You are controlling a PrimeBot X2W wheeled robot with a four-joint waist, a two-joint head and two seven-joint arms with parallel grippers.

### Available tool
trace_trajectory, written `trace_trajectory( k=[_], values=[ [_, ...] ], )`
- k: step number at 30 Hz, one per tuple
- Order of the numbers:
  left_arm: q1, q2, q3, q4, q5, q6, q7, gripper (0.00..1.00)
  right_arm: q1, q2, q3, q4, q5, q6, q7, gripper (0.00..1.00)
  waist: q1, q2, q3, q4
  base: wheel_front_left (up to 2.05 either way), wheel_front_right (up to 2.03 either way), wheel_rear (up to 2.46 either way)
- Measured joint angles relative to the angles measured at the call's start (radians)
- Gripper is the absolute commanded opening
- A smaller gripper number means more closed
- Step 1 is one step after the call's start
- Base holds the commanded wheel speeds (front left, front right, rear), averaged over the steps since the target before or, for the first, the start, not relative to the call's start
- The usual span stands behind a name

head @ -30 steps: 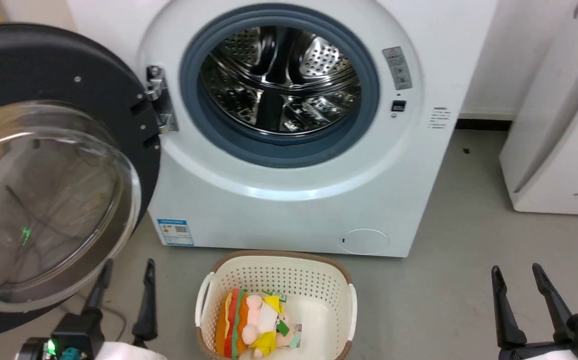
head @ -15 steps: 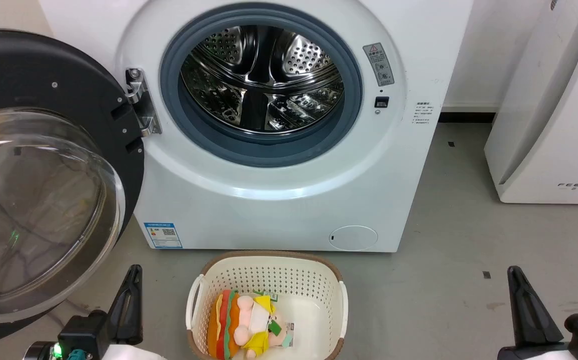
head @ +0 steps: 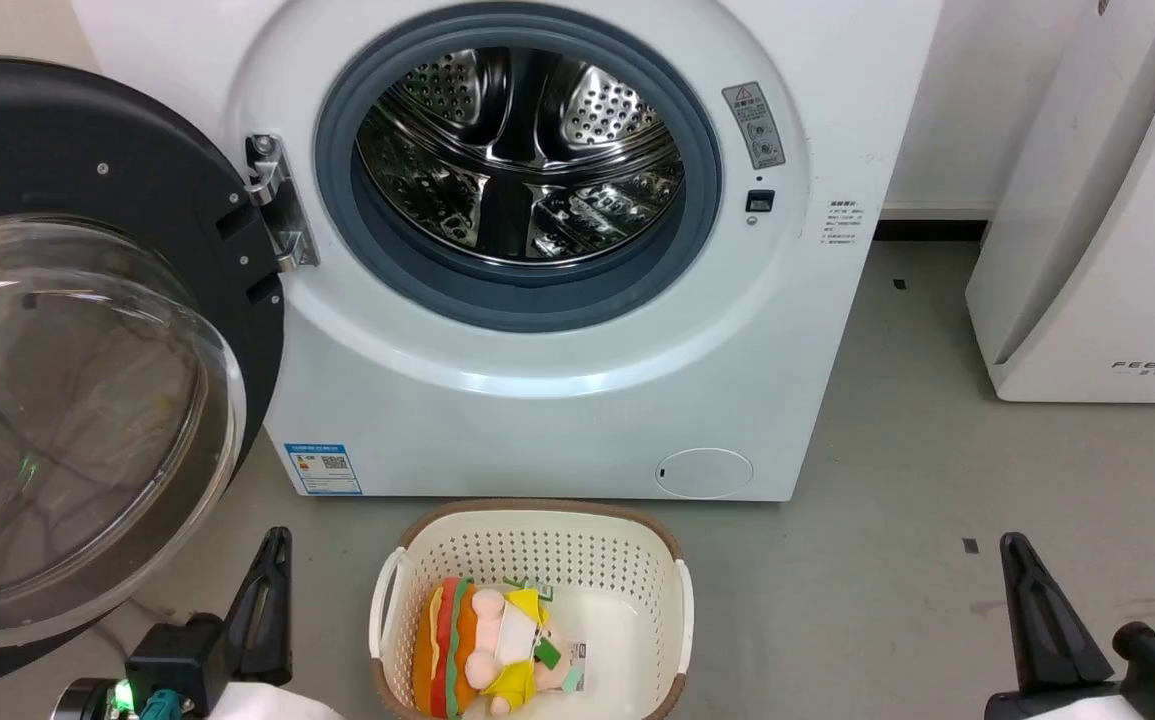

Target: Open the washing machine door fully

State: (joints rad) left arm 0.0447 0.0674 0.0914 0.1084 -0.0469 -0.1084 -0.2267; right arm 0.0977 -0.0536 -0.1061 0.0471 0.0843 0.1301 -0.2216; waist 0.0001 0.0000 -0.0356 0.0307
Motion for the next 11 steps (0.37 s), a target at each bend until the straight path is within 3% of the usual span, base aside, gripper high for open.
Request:
trace_trajectory(
  k=[11],
  values=[
    [-0.002,0.0,-0.01,-0.01,0.003,0.01,0.024,0.0,-0.005,0.0,0.012,-0.004,-0.007,0.0,0.024,0.0,0.0,0.0,0.004,-0.003,0.0,0.0,0.0]
  ],
)
